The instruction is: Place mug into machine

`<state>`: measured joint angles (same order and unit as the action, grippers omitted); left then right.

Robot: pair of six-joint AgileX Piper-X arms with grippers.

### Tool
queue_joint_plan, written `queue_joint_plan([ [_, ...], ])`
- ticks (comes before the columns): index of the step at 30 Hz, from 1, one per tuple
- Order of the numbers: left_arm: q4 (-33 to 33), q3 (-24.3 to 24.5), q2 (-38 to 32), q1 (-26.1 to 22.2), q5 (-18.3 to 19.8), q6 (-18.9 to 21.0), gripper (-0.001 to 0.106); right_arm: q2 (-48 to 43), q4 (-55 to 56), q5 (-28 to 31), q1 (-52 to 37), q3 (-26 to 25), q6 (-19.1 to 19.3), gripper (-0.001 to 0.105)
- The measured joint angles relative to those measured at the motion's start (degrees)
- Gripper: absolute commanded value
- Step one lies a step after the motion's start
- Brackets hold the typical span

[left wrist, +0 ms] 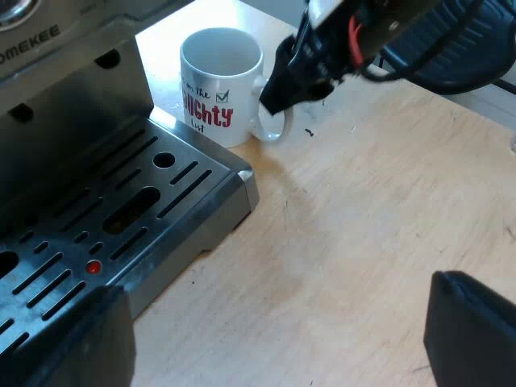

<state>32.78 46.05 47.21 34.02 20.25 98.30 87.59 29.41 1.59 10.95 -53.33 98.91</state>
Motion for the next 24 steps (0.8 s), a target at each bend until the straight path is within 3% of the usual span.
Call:
queue_joint_plan([
  [15,0.0,0.0,0.0,0.0,0.0,-0.2,0.074,4.8,-3.6,0.0,0.0,0.4,-2.1,0.054],
  [24,0.0,0.0,0.0,0.0,-0.1,-0.5,0.074,-4.7,-11.1,2.3,0.0,12.2,-3.4,0.054],
])
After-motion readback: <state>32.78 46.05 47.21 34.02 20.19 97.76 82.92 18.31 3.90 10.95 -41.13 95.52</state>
